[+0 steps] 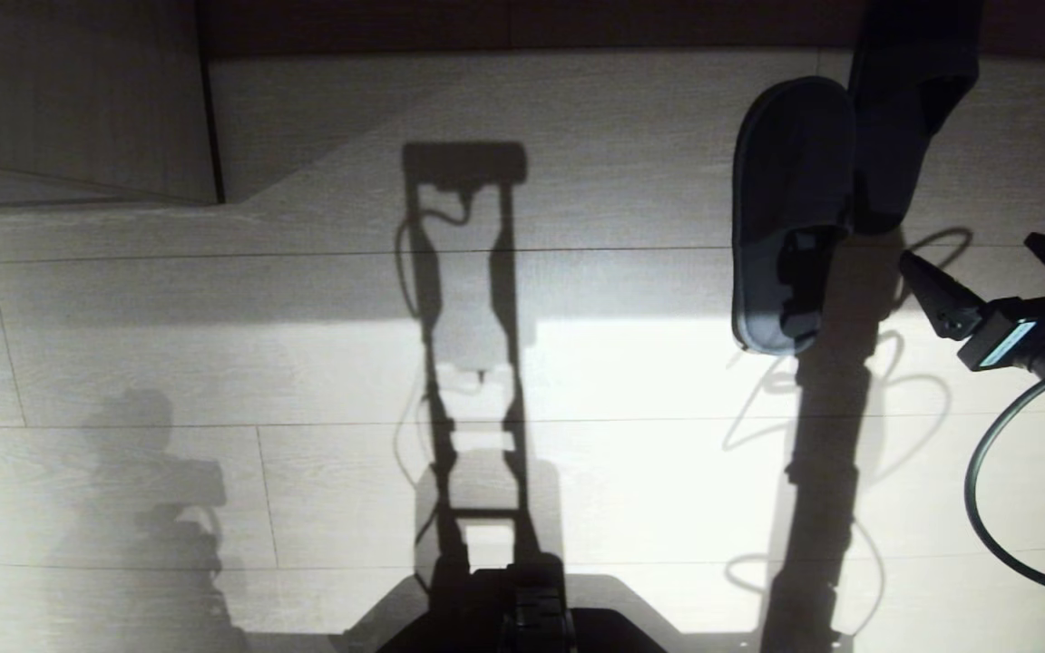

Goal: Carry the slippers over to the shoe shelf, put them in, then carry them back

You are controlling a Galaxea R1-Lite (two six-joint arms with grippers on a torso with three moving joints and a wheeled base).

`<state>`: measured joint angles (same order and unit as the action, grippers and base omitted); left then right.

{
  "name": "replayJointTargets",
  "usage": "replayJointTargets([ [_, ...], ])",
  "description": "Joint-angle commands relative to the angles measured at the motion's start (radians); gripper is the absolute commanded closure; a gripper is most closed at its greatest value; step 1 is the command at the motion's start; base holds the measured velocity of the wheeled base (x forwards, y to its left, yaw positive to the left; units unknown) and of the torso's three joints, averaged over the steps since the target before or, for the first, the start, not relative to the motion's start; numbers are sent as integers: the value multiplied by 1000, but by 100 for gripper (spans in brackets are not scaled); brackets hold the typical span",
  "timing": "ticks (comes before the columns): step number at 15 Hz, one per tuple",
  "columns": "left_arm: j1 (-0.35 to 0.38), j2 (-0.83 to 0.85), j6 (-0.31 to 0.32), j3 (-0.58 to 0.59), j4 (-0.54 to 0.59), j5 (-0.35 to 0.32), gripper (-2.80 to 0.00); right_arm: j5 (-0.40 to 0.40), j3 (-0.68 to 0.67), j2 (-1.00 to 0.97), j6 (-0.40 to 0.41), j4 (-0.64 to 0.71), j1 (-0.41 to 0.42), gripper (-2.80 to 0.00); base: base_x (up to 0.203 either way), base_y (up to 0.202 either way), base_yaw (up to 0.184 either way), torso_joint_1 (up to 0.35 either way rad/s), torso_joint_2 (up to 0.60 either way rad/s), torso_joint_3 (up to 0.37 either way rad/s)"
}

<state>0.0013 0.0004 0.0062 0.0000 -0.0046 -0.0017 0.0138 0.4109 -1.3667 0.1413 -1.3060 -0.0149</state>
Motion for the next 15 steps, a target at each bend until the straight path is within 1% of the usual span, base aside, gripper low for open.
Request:
replayJointTargets([
  [1,0,0,0,0,0,0,0,-2,-9,79,1,23,0,-280,0,0,0,0,0,0],
  [3,0,0,0,0,0,0,0,-10,-20,192,1,101,0,-280,0,0,0,0,0,0],
  [5,0,0,0,0,0,0,0,-22,-38,339,1,220,-1,-280,0,0,0,0,0,0],
  [7,0,0,0,0,0,0,0,-33,-60,432,1,333,-2,-280,0,0,0,0,0,0],
  [8,0,0,0,0,0,0,0,-40,-75,466,1,367,-2,-280,0,0,0,0,0,0],
  [13,0,0,0,0,0,0,0,-59,-226,772,5,573,0,-280,0,0,0,0,0,0],
  [14,0,0,0,0,0,0,0,-60,-257,823,7,612,0,0,0,0,0,0,0,0],
  [15,0,0,0,0,0,0,0,-61,-280,843,9,645,1,0,0,0,0,0,0,0],
])
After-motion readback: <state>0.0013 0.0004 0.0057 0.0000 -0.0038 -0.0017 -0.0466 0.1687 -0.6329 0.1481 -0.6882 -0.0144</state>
